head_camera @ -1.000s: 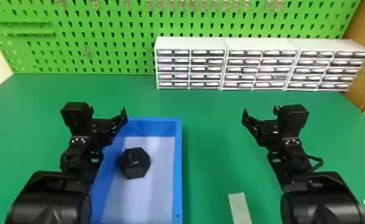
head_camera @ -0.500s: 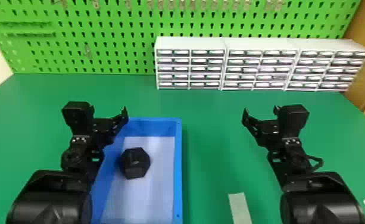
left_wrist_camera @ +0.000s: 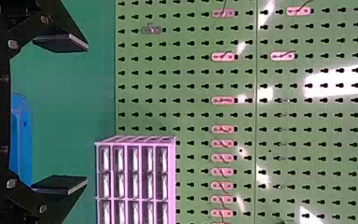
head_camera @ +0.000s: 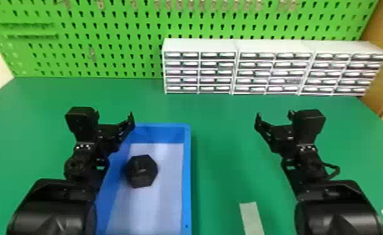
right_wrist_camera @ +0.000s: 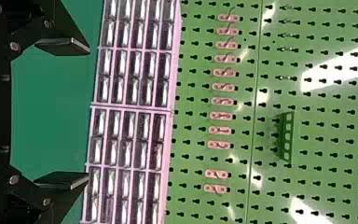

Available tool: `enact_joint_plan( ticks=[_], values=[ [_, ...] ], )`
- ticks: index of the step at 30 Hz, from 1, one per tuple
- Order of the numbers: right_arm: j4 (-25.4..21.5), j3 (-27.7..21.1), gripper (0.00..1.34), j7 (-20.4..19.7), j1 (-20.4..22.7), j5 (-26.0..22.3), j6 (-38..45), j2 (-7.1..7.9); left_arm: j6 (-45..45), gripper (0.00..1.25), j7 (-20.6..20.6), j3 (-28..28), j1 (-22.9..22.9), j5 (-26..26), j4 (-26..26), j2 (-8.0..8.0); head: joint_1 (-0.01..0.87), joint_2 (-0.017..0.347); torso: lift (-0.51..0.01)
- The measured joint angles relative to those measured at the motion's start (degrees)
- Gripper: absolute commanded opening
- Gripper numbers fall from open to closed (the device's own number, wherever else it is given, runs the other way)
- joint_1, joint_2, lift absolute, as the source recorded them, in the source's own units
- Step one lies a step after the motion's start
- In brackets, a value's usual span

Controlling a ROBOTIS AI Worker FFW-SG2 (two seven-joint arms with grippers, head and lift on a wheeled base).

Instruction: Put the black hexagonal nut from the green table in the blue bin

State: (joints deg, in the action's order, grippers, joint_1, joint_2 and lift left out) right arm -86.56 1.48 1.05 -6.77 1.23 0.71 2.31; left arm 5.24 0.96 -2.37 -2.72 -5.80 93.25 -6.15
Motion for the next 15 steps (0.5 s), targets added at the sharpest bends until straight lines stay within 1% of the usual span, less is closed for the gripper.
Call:
enact_joint_plan(
  ticks=[15],
  values=[
    [0.0,0.4,1.01,0.0,0.0,-0.5,0.0,0.02,0.0,0.98,0.0,0.3,0.0,-0.6,0.0,0.04,0.686,0.051,-0.096]
  ],
)
